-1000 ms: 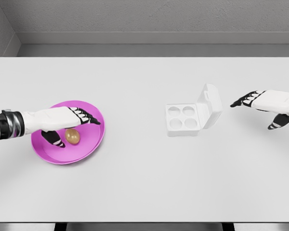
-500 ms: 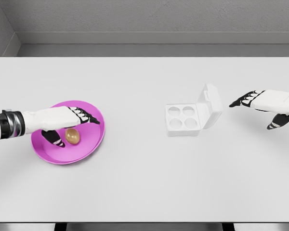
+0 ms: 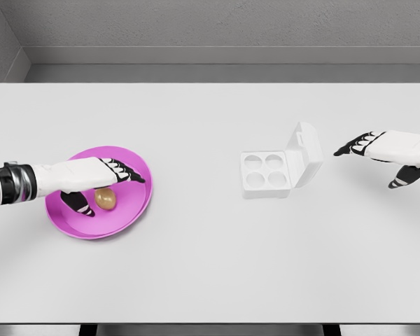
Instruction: Pack egg into the box and close the box lid
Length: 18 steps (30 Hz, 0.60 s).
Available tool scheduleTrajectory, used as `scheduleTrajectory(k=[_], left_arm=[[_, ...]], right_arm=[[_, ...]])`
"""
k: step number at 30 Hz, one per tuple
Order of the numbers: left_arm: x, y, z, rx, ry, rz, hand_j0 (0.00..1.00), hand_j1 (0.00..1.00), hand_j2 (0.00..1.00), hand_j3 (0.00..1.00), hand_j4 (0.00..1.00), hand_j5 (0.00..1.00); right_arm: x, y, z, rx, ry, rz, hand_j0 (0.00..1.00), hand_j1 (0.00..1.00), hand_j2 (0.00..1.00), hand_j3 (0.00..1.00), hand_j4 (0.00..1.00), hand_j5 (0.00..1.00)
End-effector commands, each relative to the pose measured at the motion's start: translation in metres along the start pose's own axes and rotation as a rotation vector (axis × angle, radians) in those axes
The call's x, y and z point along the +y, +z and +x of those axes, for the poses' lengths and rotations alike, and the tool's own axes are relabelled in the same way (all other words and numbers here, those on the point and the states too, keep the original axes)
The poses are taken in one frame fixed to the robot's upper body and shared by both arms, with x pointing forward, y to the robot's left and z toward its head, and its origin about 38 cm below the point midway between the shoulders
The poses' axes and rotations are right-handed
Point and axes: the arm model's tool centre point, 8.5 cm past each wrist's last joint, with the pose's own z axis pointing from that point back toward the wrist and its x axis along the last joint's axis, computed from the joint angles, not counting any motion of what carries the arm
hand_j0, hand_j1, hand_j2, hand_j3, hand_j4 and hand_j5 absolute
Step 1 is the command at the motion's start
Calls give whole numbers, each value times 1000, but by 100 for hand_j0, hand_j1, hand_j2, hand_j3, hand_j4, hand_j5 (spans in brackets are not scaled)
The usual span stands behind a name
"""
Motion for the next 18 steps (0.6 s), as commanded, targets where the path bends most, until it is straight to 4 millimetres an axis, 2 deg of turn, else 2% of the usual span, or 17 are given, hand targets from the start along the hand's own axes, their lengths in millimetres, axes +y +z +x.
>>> scheduleTrajectory(k=[1,5,9,18], left_arm=[[1,-2,1,-6,4,5,100,100,100,100,100,100],[0,-3,2,-8,6,5,99,99,99,99,99,99],[1,-2,1,-8,9,6,84,84,84,84,84,84],[-2,1,-3,5,17,1,84,84,84,84,84,84]], right_arm=[[0,1,-1,1,-4,-2,100,100,100,100,100,100],[0,1,-1,4,-5,-1,100,100,100,100,100,100],[1,4,-3,10,-3,4,100,100,100,100,100,100],[0,4,-3,11,-4,3,100,100,100,100,100,100]])
